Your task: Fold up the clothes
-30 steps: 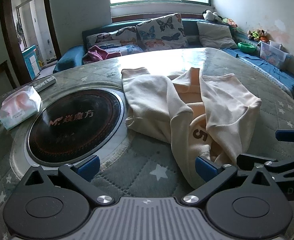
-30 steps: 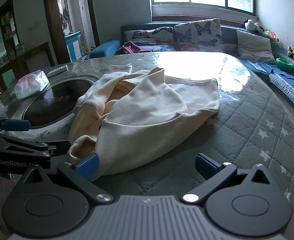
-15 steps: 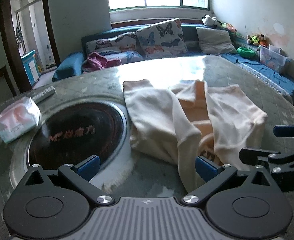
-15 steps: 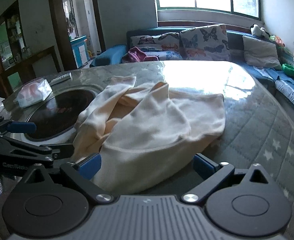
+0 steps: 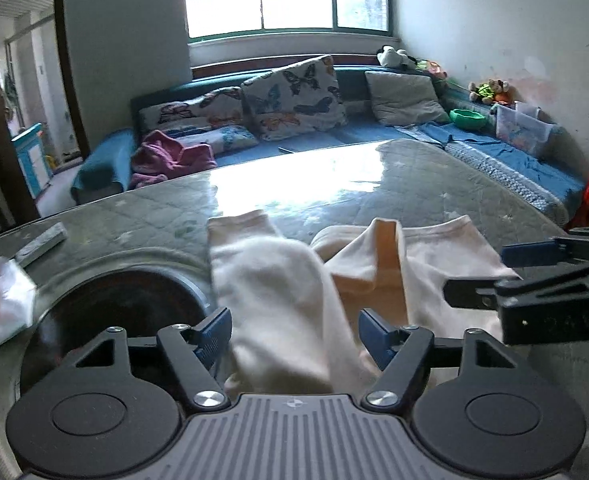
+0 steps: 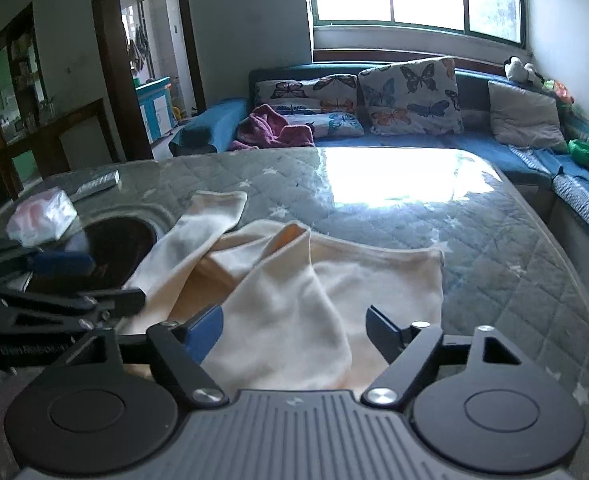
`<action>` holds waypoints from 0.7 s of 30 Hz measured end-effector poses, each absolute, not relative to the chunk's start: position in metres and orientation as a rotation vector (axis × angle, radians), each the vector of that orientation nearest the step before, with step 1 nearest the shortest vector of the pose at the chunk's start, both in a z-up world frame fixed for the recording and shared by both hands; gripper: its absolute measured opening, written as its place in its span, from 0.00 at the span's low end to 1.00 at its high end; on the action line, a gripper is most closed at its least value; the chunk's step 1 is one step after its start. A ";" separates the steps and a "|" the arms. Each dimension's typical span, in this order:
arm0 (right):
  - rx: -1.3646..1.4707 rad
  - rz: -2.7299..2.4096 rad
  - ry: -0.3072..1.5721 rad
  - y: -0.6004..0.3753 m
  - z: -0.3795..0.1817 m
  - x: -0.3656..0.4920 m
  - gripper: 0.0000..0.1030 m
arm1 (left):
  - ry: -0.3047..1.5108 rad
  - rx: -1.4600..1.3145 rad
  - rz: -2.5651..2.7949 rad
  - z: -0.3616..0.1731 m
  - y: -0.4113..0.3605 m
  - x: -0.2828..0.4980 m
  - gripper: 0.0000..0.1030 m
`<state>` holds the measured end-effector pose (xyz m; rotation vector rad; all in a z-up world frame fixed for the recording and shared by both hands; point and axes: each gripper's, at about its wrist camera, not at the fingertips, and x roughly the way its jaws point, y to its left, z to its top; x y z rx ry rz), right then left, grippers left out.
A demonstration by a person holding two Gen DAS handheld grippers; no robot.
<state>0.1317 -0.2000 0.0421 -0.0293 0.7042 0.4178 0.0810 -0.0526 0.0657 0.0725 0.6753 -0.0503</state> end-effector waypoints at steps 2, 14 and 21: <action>-0.011 0.425 0.712 -0.199 0.043 0.144 0.70 | 0.684 0.069 -0.069 0.064 -0.055 0.092 0.70; -0.049 0.462 0.790 -0.173 0.020 0.213 0.51 | 0.789 0.065 -0.121 0.037 -0.049 0.119 0.10; -0.066 0.489 0.824 -0.165 0.003 0.222 0.29 | 0.784 0.066 -0.110 0.039 -0.046 0.122 0.15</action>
